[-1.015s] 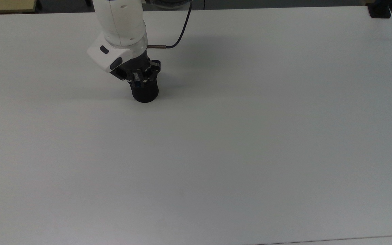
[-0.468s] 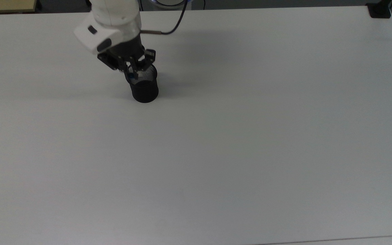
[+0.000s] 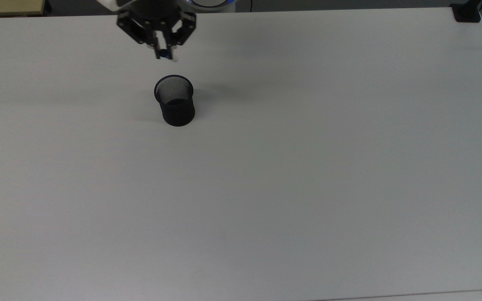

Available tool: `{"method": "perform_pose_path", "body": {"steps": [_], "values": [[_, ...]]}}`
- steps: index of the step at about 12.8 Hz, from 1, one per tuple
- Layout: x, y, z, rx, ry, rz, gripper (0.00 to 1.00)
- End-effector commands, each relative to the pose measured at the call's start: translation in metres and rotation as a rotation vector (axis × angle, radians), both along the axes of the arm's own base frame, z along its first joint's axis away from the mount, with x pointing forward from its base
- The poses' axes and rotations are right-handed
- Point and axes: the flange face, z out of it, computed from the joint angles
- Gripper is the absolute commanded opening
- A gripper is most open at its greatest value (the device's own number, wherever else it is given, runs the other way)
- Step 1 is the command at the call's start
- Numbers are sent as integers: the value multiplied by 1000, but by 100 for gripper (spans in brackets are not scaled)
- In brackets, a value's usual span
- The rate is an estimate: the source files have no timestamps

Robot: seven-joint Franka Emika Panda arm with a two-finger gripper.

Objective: Remove the marker
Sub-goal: 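Lift the marker up out of the mesh cup, then carry the marker beside the cup and lower it onto the table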

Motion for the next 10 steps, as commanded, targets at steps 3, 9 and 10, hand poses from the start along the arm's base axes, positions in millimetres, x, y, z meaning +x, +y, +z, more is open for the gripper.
{"method": "perform_pose_path", "body": {"steps": [3,9,10], "values": [[1,111,-60,10,108,34,7],[11,163,-124,24,175,31,10],[15,170,-139,23,173,10,10]]}}
